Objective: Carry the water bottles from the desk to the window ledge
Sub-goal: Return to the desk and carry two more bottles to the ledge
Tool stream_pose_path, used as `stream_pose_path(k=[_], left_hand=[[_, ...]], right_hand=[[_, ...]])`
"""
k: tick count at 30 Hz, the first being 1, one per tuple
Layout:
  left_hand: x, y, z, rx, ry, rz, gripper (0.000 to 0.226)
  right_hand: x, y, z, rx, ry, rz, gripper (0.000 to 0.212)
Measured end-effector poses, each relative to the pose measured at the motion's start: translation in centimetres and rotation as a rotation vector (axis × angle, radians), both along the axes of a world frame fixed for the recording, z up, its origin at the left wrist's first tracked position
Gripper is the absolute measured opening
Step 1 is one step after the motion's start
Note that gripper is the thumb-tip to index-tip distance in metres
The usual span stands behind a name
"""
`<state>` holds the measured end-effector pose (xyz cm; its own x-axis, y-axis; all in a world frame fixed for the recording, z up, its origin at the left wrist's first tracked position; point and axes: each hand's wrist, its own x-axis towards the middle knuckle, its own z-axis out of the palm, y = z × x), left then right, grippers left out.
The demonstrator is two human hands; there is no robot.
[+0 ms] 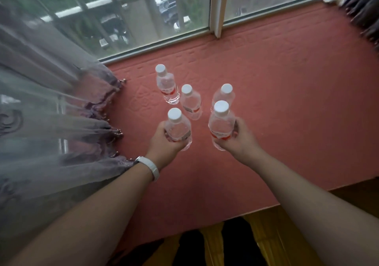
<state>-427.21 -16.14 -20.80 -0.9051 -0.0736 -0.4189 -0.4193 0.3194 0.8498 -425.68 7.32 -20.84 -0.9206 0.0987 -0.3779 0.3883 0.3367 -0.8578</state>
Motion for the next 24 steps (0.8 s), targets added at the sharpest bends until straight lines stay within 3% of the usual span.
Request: stream_pose_path(k=[3,11,20,24], left_hand=[[-0.6,1.4,-2.1,-0.023,0.011,-0.011,0.068],[-1.4,3.7,-6.6,-0.043,0.006,0.008,0.064],[-1.0,4.0,-8.0,-0.091,0.011,-0.029,0.064],[-0.9,4.0,-7.3,-0.086,0.006,-0.095,0.054]], right_hand=[[-0.2,0.6,-3.1,-0.013,0.0,-0.025,0.061],[-0.5,1.2,-8.9,0.017,0.018,-0.139,0.058],[-0.7,1.7,-10.5,0.043,-0.025,-0.059,0.066],[-1.6,1.9,-9.7,0.057,-0.081,0.057,0.054]])
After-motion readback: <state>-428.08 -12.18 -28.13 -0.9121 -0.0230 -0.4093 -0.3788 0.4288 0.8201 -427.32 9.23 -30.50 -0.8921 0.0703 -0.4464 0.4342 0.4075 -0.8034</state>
